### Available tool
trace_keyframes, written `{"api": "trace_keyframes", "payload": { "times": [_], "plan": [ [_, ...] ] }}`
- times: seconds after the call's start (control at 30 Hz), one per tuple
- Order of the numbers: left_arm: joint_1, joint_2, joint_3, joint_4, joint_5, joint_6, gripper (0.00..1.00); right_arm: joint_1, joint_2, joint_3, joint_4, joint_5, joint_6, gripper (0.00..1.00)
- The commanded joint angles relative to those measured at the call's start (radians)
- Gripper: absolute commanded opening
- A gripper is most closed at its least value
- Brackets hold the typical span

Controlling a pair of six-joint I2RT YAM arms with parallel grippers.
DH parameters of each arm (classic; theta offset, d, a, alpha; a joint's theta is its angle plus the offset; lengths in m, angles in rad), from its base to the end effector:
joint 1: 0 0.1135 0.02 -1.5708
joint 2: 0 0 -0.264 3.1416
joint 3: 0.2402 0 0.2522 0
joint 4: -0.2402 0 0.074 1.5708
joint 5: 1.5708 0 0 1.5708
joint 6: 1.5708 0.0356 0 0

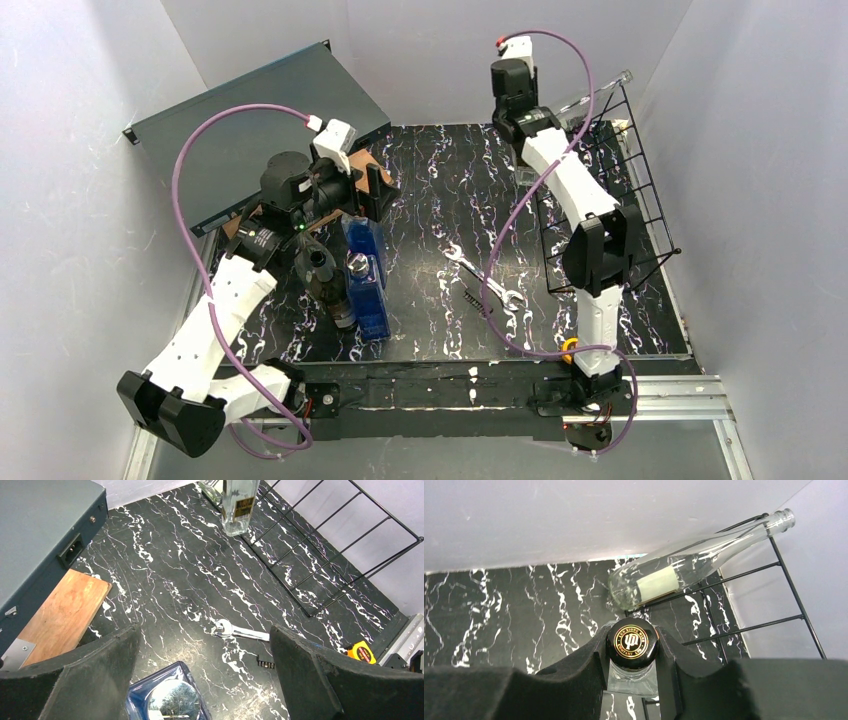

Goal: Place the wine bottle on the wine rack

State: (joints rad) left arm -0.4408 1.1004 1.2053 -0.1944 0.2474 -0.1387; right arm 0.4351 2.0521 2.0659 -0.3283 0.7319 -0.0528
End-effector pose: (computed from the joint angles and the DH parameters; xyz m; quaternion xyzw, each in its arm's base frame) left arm 0.2185 -0.1127 0.4244 0.1925 0.7115 -0.2786 0.6157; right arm 0.4470 0.1815 0.3798 0.0216 0.7840 -0.1800 0.5938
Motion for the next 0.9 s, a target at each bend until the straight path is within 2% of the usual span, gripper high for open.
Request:
{"api": "trace_keyframes", "payload": {
  "times": [0.0, 0.17, 0.27, 0.8, 0.83, 0.87],
  "plan": [
    [-0.015, -0.009, 0.036, -0.012, 0.0, 0.011, 0.99, -0.076, -0.009, 0.16, 0.079, -0.005, 0.041, 0.01],
    [-0.033, 0.002, 0.037, -0.02, -0.013, 0.021, 0.99, -0.158, 0.048, 0.241, 0.042, -0.094, 0.16, 0.01],
    [-0.042, 0.009, 0.036, -0.019, -0.009, 0.02, 0.99, -0.186, 0.066, 0.258, 0.046, -0.136, 0.177, 0.01],
    [-0.044, 0.006, 0.032, -0.014, -0.014, 0.024, 1.0, -0.27, 0.097, 0.209, 0.068, -0.168, 0.237, 0.01],
    [-0.044, 0.004, 0.033, -0.014, -0.014, 0.024, 0.99, -0.271, 0.092, 0.193, 0.078, -0.17, 0.231, 0.03],
    [-0.044, 0.002, 0.033, -0.014, -0.013, 0.023, 0.99, -0.271, 0.088, 0.18, 0.08, -0.17, 0.228, 0.12]
  ]
}}
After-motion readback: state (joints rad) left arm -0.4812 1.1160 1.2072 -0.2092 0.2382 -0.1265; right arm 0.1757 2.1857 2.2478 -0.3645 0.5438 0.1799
